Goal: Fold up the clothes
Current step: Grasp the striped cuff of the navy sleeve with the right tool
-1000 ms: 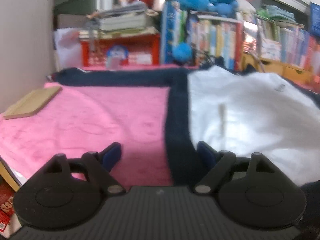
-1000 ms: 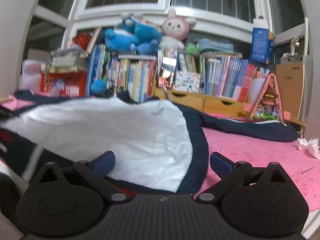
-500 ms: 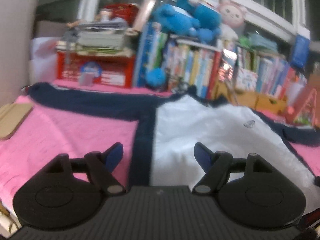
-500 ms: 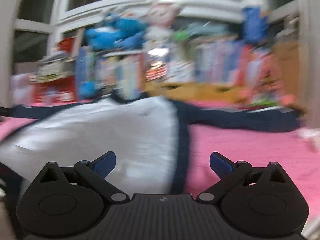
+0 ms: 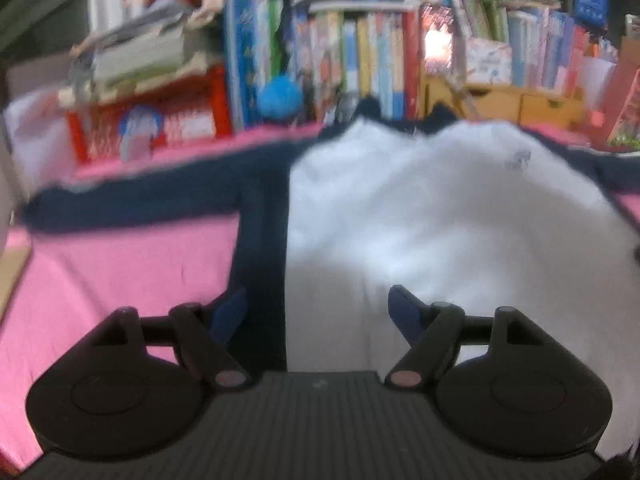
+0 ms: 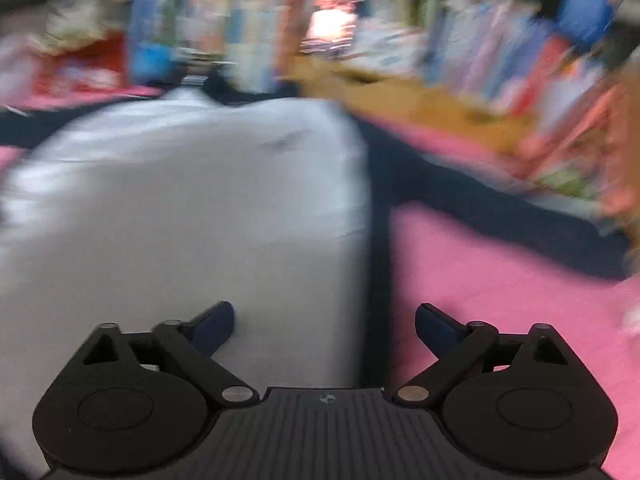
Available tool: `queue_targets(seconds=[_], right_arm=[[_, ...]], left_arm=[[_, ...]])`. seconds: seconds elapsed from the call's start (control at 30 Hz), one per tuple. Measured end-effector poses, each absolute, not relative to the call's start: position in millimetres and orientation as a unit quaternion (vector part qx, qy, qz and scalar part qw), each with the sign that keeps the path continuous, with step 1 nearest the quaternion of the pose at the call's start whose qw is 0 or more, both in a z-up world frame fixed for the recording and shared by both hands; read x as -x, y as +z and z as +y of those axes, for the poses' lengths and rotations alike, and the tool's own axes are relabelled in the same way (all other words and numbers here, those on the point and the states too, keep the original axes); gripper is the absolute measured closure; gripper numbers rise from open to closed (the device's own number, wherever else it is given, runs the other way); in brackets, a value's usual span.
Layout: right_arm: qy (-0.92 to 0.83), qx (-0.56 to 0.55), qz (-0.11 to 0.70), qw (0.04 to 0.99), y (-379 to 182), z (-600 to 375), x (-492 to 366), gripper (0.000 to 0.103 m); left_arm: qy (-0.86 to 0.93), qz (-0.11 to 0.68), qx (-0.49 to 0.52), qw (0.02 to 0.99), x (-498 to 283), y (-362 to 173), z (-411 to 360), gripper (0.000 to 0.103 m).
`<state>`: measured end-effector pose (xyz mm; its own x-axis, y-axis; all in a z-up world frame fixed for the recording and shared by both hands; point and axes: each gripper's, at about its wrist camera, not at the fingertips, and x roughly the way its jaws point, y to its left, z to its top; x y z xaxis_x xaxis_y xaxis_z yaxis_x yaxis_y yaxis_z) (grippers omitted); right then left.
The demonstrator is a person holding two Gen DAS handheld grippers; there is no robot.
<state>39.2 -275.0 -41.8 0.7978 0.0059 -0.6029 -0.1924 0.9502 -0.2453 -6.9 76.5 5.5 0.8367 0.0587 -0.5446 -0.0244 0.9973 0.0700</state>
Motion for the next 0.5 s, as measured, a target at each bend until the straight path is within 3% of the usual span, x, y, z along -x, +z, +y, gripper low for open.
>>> queue_targets(seconds=[0.2, 0.3, 0.37, 0.5], right_arm=[[0.228, 0.015, 0.287, 0.930, 0, -247, -121, 0.018], [0.245, 0.003, 0.305, 0.920, -10, -203, -174, 0.028], [0.247, 0.001, 0.327, 0.912, -26, -178, -207, 0.041], [0.212, 0.040, 0.336, 0.917, -53, -147, -262, 0.052]], left_arm=[[-0.013, 0.241, 0.006, 0.970, -82, 26, 68, 0.025], [0.015, 0.253, 0.020, 0.967, -121, 5, 66, 0.027], [0.037, 0.272, 0.018, 0.961, -138, -14, 67, 0.028], [0.042, 0.319, 0.019, 0.947, -153, -30, 74, 0.025]])
